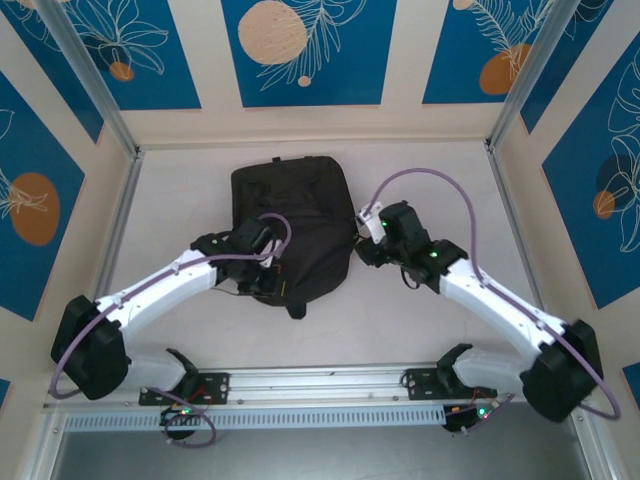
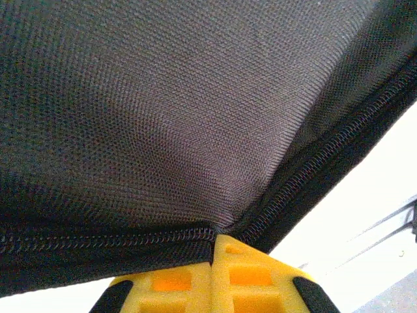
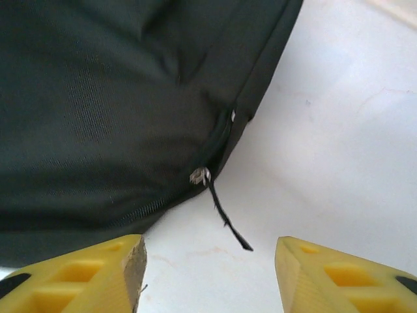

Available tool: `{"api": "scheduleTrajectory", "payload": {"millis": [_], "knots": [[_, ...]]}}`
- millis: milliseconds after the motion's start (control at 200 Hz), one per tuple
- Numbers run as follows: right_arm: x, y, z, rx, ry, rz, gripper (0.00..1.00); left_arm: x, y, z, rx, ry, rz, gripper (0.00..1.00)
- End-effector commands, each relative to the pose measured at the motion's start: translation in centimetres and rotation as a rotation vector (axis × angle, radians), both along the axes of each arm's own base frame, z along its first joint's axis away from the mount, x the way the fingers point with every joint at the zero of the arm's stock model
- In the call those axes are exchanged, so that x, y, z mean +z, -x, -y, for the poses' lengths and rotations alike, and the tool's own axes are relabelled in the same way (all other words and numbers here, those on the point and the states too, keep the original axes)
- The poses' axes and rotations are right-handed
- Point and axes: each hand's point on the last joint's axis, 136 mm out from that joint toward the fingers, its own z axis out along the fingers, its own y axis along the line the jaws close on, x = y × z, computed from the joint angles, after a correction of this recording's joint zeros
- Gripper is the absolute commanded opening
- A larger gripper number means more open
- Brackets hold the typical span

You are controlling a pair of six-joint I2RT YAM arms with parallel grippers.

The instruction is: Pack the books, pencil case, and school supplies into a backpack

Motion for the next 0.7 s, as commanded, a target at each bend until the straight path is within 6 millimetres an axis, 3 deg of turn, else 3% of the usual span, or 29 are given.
{"api": "scheduleTrajectory", "payload": {"millis": [0,50,70,80,120,145,160,225,330,380,475,515,585,695], "knots": [[2.0,0.7,-0.7,-0.020,-0.202,0.009,0.59,0.1,3.8,-1.1,-0.084,-0.001,-0.059,0.00],[2.5,1.2,-0.8,-0.011,-0.248,0.013,0.72,0.4,4.0,-1.8,-0.077,-0.007,-0.030,0.01],[2.7,1.4,-0.8,-0.008,-0.265,0.018,0.95,0.7,3.9,-2.1,-0.074,-0.014,-0.013,0.11],[2.8,1.4,-0.8,-0.006,-0.272,0.021,0.99,0.8,3.9,-2.3,-0.072,-0.018,-0.004,0.15],[3.4,1.6,-0.9,0.002,-0.300,0.036,0.99,1.8,3.5,-2.7,-0.069,-0.024,0.043,0.49],[3.7,1.7,-0.9,0.007,-0.315,0.046,0.99,2.8,3.2,-2.6,-0.078,-0.007,0.080,0.94],[4.0,1.7,-0.9,0.010,-0.322,0.051,0.99,3.4,2.9,-2.4,-0.086,0.006,0.104,0.99],[5.1,1.4,-0.7,0.008,-0.339,0.078,0.99,6.2,1.1,-2.4,-0.079,0.022,0.231,1.00],[7.0,0.2,0.4,-0.055,-0.342,0.145,0.99,10.3,-3.5,-4.6,0.040,-0.073,0.442,1.00],[8.0,-0.8,1.2,-0.106,-0.342,0.211,0.99,12.2,-6.0,-6.8,0.148,-0.154,0.551,1.00],[9.0,-3.6,3.0,-0.194,-0.313,0.362,0.99,15.5,-9.6,-12.7,0.437,-0.341,0.752,1.00],[8.9,-5.1,3.7,-0.228,-0.296,0.391,0.99,16.5,-10.8,-14.0,0.479,-0.376,0.848,1.00],[8.3,-7.6,5.5,-0.307,-0.255,0.391,0.99,16.8,-12.3,-15.8,0.502,-0.402,0.965,1.00],[5.8,-10.0,9.0,-0.431,-0.285,0.327,0.99,13.5,-14.2,-19.0,0.530,-0.460,0.975,1.00]]}}
